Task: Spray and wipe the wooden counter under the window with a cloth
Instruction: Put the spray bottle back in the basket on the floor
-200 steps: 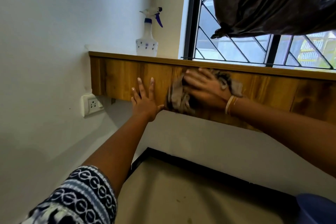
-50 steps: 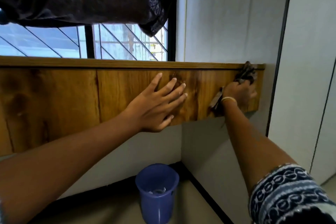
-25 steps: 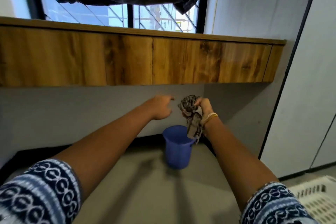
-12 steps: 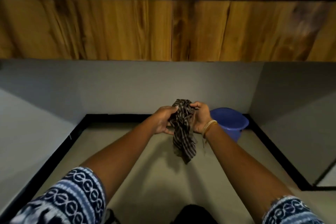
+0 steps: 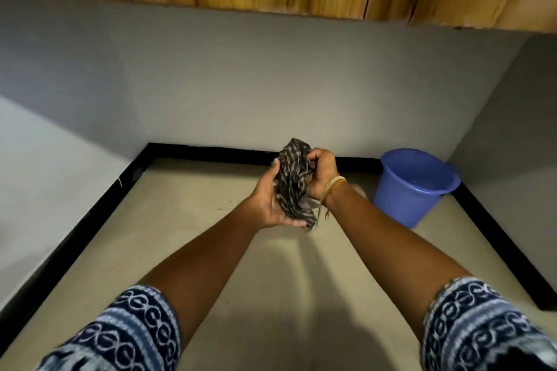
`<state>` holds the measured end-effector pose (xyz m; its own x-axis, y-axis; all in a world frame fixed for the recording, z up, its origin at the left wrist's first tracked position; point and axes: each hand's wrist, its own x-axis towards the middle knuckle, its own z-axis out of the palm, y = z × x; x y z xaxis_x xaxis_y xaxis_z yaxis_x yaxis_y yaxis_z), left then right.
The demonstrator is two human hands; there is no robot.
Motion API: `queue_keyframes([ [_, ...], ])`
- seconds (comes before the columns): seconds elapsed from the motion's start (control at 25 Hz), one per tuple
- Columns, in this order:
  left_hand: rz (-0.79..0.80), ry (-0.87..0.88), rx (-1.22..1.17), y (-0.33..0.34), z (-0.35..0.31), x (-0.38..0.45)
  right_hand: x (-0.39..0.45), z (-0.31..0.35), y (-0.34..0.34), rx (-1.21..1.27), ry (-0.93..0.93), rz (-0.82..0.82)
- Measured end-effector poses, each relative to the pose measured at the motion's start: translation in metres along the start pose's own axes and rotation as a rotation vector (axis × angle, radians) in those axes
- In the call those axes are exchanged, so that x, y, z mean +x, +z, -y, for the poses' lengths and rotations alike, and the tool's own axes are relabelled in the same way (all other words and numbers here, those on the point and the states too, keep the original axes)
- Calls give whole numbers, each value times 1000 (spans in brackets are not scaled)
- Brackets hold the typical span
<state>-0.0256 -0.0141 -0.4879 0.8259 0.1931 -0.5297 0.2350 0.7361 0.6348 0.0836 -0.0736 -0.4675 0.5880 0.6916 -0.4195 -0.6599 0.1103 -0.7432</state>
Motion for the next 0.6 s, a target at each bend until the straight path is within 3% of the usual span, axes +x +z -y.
queue_keyframes([
  [0.12, -6, 151, -247, -17, -4, 12, 20, -5, 14, -76, 90, 12],
  [0.24, -46, 216, -269, -34, -1, 12, 30, -17, 22, -529, 158, -26],
  [0.32, -129, 265, -191, -38, -3, 5, 24, -27, 27, -846, 54, -133],
  [0.36, -159, 295, -166, -36, -4, -2, 16, -29, 29, -881, 10, -182],
  [0.44, -184, 332, -165, -26, -12, -23, -11, -21, 30, -712, 102, -189],
  [0.52, -221, 309, -183, -11, -25, -54, -50, -5, 40, -389, 355, -31],
  [0.6, -265, 264, -183, 19, -45, -100, -96, 13, 61, -146, 469, 40],
])
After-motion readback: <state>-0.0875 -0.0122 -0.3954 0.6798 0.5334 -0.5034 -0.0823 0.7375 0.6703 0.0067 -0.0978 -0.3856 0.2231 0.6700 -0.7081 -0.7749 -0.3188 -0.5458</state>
